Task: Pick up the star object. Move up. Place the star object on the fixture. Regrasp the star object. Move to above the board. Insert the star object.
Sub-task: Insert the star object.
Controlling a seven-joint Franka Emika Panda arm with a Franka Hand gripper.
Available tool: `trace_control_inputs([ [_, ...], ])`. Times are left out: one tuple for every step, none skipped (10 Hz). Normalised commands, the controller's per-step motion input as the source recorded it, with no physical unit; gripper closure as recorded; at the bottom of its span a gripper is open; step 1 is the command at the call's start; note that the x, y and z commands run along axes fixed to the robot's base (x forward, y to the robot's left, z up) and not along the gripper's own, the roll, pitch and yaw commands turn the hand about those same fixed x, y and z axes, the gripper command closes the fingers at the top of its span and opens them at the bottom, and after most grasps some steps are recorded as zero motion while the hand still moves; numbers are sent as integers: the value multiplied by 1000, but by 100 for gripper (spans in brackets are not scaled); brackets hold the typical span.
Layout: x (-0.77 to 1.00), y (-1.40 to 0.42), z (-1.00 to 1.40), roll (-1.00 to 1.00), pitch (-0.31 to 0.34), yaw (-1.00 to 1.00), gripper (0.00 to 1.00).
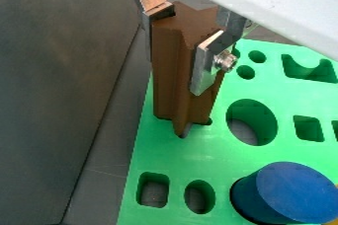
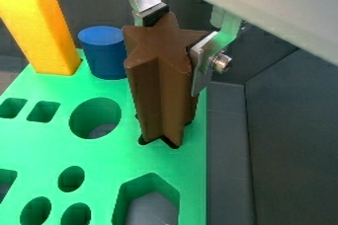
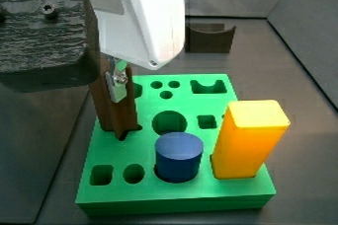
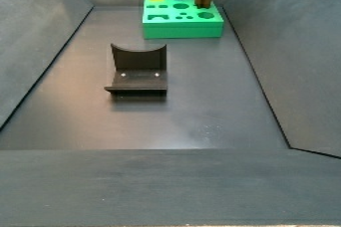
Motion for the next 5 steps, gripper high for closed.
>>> trace_control_inputs([
  [0,-71,-157,-10,-67,-40,100],
  [71,-54,-206,-13,-79,0,100],
  [94,-77,-200,0,-64,0,100],
  [71,-103,-154,-16,-64,-49,100],
  [103,-71,-111,0,-26,-63,100],
])
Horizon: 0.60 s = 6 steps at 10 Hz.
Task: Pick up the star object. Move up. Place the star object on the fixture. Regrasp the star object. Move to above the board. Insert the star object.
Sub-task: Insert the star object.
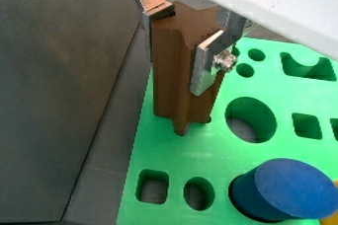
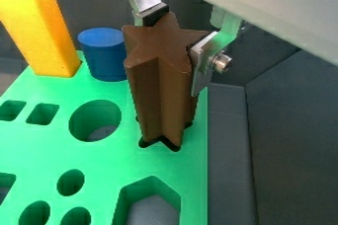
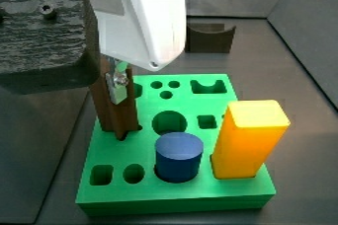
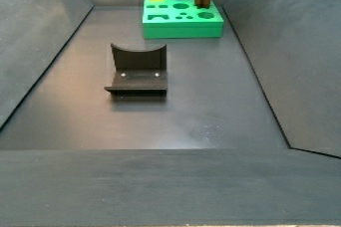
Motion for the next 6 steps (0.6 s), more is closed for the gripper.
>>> trace_control_inputs([
  [286,0,-54,-10,-3,0,100],
  [251,0,-91,0,0,0,100],
  [254,0,-100,0,0,0,100],
  [126,0,-60,0,0,0,100],
  [77,37,-57,0,0,0,100],
  [0,80,-86,17,0,0,100],
])
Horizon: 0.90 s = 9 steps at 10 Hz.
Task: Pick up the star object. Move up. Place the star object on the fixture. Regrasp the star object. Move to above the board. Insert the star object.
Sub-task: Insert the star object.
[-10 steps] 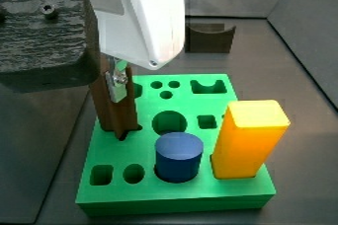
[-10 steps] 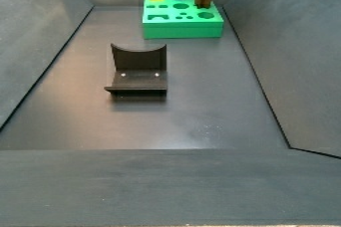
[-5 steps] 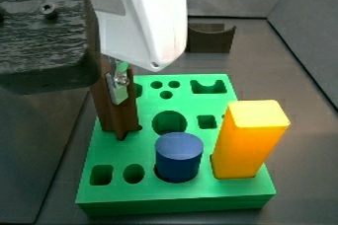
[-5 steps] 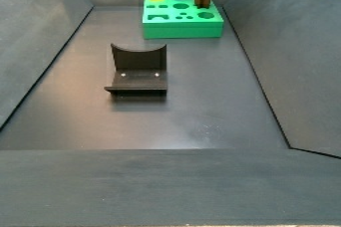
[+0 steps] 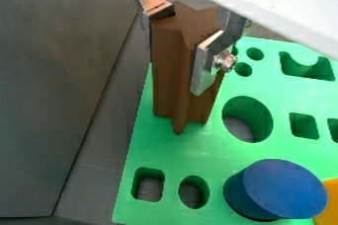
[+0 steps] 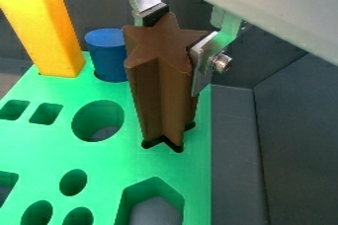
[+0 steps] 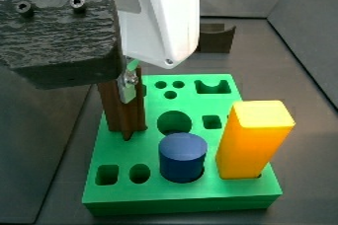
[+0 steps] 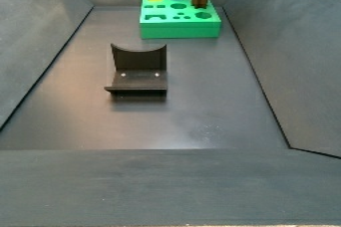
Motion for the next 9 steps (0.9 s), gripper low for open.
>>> trace_control_inputs([
  [0,117,-100,37,0,0,100],
  [0,109,-74,0,0,0,100],
  [0,83,-123,4,-3,0,100],
  [0,0,-386,186,-46,169,100],
  [-71,-11,-529,209,-99,166,100],
  [-63,-37,-491,153,-90,157,100],
  [-149,-43,-663,256,-123,157,100],
  [-151,-89,-740,286,-114,166,100],
  [-151,-94,-769,279,-127,183,100],
])
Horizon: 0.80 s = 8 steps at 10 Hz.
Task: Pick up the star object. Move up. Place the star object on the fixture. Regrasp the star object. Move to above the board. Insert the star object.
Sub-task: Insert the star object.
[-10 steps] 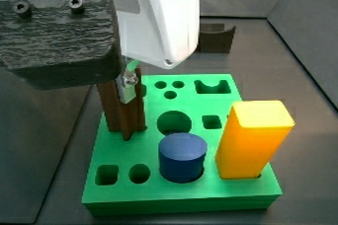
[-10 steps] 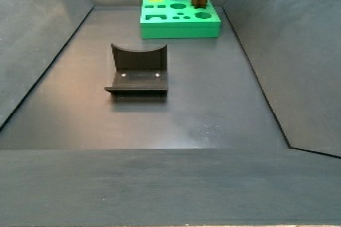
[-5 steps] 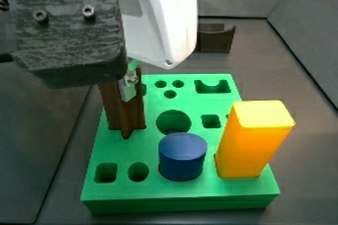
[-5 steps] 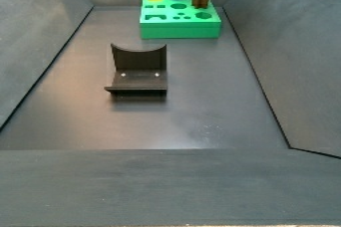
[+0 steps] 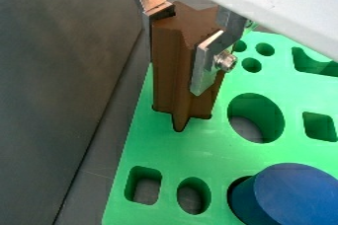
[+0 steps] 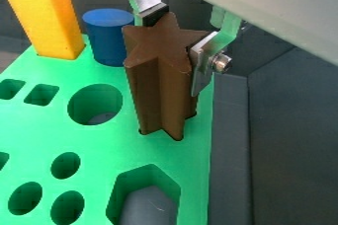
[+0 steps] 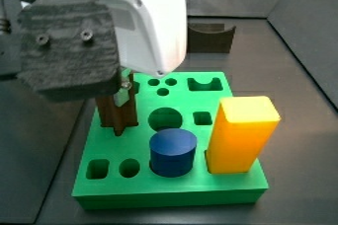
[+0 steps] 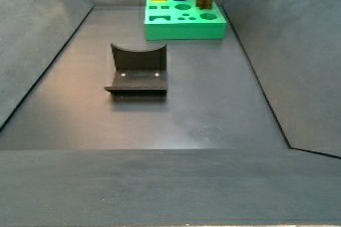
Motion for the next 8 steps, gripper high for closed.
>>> trace_control_inputs([
  [-49,-83,-500,451,-76,97,100],
  [-31,-40,-303,500,-71,106,100],
  [-9,-249,-574,407,-74,74,100],
  [-14,-331,-714,317,-117,137,100],
  [-77,-437,-894,256,-81,151,100],
  [-126,-551,-1000,200,-31,171,100],
  [-126,-480,-966,209,-59,220,100],
  [43,-34,-983,107,-27,0,100],
])
